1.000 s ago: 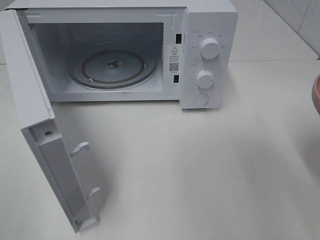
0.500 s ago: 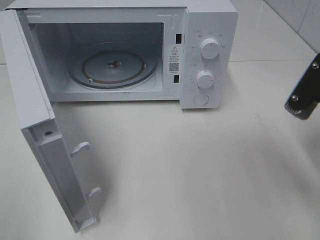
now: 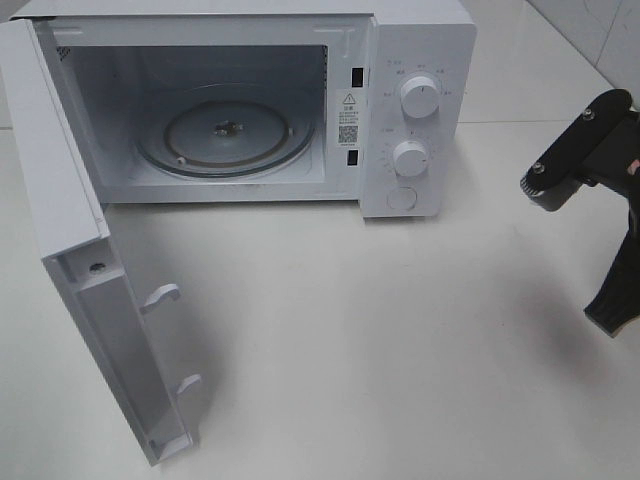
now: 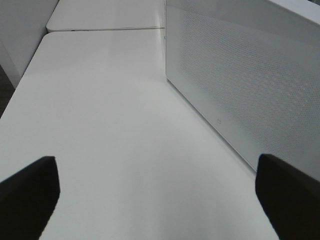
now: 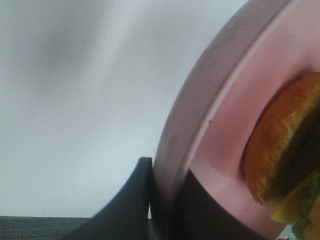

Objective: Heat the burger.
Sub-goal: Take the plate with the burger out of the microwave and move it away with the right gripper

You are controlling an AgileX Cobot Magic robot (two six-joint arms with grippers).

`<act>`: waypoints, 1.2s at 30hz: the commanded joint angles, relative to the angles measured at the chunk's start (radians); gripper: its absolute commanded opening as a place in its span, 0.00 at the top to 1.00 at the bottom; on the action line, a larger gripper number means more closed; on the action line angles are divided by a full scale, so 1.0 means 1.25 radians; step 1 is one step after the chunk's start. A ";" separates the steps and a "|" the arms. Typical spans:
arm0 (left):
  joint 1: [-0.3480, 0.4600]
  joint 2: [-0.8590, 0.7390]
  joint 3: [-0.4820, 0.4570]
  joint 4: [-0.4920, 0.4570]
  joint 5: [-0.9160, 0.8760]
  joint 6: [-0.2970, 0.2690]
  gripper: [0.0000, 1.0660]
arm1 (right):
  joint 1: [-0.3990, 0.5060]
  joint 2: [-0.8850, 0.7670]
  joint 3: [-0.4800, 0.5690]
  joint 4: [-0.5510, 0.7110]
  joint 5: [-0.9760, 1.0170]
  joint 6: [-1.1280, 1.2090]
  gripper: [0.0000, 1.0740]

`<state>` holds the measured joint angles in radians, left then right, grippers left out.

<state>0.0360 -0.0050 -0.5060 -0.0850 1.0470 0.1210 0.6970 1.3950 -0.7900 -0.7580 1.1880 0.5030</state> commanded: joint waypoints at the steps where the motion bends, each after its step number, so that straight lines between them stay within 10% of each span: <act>1: 0.000 -0.018 0.003 0.002 -0.008 0.003 0.06 | 0.001 0.011 -0.007 -0.045 0.051 0.024 1.00; 36: 0.000 -0.018 0.003 0.002 -0.008 0.003 0.06 | -0.066 0.205 0.040 -0.028 -0.058 0.213 1.00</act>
<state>0.0360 -0.0050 -0.5060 -0.0850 1.0470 0.1210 0.6170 1.6420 -0.7520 -0.7400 1.0900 0.7290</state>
